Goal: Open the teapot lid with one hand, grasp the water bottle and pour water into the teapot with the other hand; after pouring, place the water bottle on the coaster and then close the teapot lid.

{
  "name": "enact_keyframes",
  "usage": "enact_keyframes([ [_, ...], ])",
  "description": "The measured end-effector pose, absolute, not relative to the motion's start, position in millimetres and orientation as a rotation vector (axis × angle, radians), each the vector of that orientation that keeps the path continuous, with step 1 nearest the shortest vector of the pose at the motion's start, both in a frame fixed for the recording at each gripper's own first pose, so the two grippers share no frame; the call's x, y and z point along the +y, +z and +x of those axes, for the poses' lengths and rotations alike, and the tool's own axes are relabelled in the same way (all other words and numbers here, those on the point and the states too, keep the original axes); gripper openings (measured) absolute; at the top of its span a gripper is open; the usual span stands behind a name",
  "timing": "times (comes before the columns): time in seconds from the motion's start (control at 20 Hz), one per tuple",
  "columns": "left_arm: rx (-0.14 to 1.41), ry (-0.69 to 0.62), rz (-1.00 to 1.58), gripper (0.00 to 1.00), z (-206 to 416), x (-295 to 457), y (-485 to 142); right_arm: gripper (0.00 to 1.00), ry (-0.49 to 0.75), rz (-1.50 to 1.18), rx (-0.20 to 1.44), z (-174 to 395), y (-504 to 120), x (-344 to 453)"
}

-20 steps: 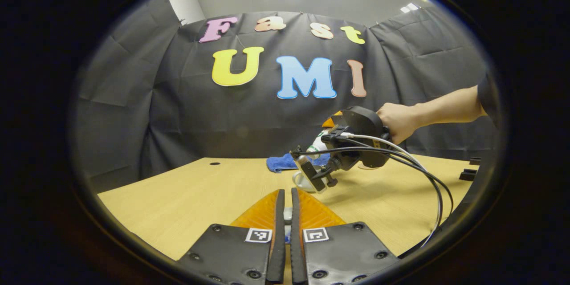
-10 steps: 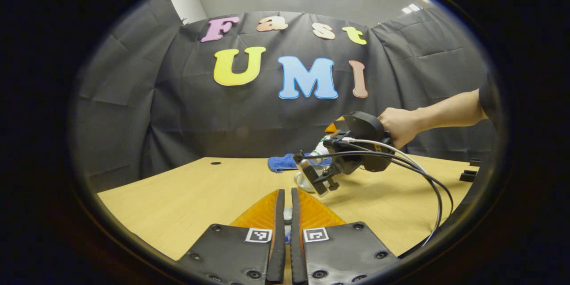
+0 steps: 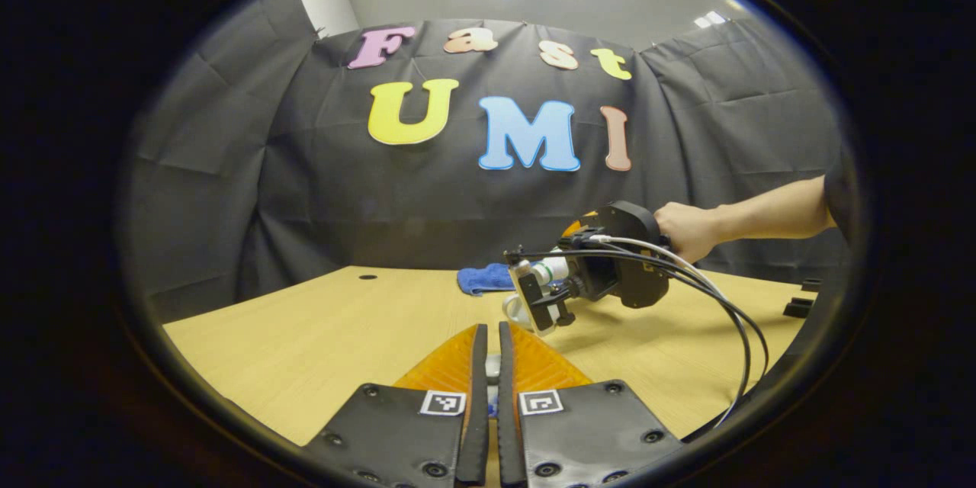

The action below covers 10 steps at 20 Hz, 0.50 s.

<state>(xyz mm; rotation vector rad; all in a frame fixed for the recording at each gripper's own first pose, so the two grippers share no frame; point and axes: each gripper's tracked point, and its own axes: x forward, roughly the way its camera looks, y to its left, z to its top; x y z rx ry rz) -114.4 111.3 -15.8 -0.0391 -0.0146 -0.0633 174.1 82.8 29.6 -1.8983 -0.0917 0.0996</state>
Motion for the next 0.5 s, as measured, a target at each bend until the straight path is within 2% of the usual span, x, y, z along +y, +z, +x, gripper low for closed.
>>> enact_keyframes([
  [0.1, -0.010, -0.060, -0.037, 0.08, -113.4, 110.7, -16.8, 0.76, 0.114, -1.865, -0.081, 174.3, 26.8, 81.8],
  [0.25, -0.009, -0.059, -0.032, 0.15, -113.1, 110.1, -17.0, 0.76, 0.142, -1.804, -0.055, 171.7, 18.8, 81.1],
  [0.35, -0.007, -0.062, -0.031, 0.12, -110.9, 108.2, -15.8, 0.76, 0.156, -1.757, -0.046, 169.0, 15.3, 81.2],
  [0.4, -0.003, -0.068, -0.037, 0.15, -109.6, 106.1, -15.4, 0.76, 0.162, -1.726, -0.041, 167.3, 13.7, 81.2],
  [0.5, -0.005, -0.086, -0.073, 0.15, -105.6, 102.7, -15.0, 0.76, 0.182, -1.640, -0.030, 164.1, 9.1, 80.9],
])
